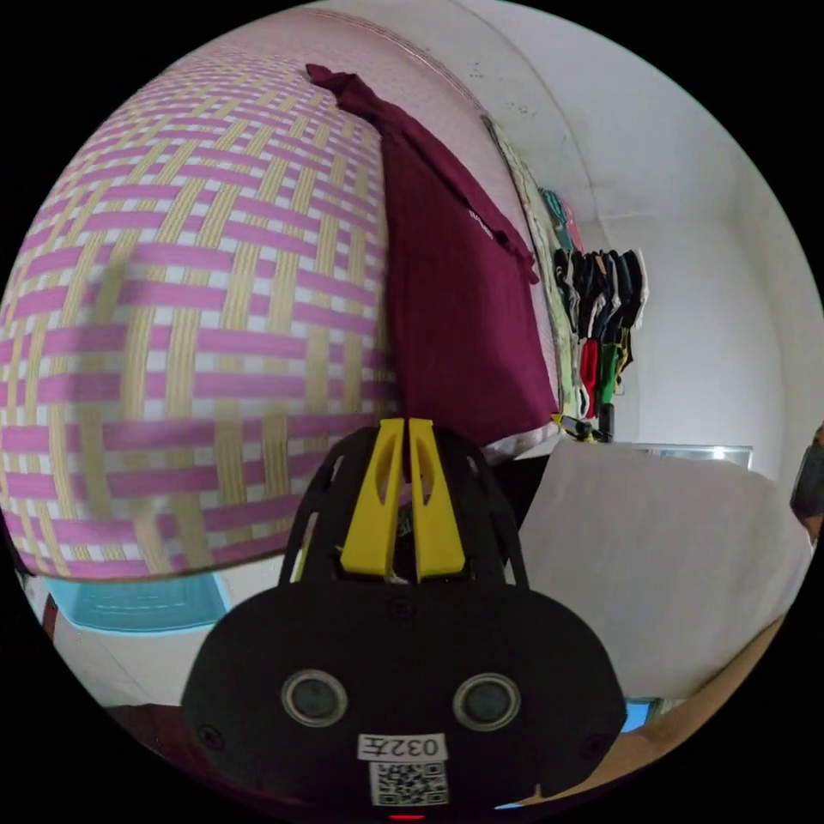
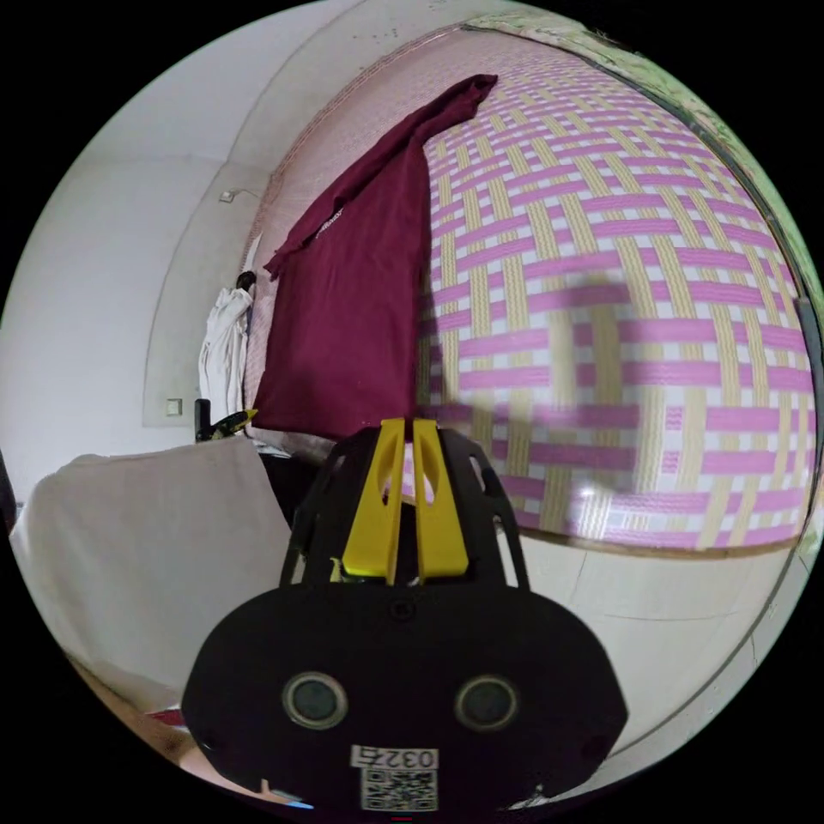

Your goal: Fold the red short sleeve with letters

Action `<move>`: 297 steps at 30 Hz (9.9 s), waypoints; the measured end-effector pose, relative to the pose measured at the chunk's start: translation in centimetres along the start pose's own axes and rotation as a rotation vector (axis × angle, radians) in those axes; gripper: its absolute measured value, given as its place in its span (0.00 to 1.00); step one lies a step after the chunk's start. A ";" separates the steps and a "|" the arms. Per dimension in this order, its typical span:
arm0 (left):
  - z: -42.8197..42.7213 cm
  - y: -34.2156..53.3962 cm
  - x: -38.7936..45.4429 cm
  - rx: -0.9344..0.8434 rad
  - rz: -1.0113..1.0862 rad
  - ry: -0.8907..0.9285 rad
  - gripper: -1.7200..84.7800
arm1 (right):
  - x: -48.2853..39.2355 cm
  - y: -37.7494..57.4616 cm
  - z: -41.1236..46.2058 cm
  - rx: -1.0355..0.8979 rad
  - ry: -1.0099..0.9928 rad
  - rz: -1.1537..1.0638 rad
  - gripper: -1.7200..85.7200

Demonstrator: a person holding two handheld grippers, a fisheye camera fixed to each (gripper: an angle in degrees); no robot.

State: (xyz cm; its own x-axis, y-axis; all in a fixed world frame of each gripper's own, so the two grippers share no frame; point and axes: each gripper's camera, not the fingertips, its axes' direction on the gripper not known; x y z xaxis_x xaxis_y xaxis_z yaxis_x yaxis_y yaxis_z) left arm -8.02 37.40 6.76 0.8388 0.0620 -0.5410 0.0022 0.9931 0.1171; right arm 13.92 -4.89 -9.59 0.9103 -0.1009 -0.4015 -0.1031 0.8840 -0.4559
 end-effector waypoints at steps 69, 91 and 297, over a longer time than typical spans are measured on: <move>-11.0 -35.4 5.6 0.491 -0.137 0.015 0.01 | -8.2 -34.1 5.1 0.407 -0.046 -0.005 0.11; -12.9 -24.2 32.9 0.214 0.148 -0.035 0.01 | -12.8 -12.5 4.6 0.242 0.061 -0.061 0.08; 8.3 -28.4 33.4 0.445 -0.150 0.172 0.00 | -21.3 -70.3 16.4 -0.042 0.118 -0.436 0.10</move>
State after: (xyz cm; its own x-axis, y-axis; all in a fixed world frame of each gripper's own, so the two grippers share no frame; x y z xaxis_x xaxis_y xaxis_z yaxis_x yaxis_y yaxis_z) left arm 24.44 10.47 -7.69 0.7096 -0.0251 -0.7042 0.3791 0.8560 0.3514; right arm 8.36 -57.39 43.99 0.8204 -0.5136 -0.2515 0.2617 0.7283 -0.6334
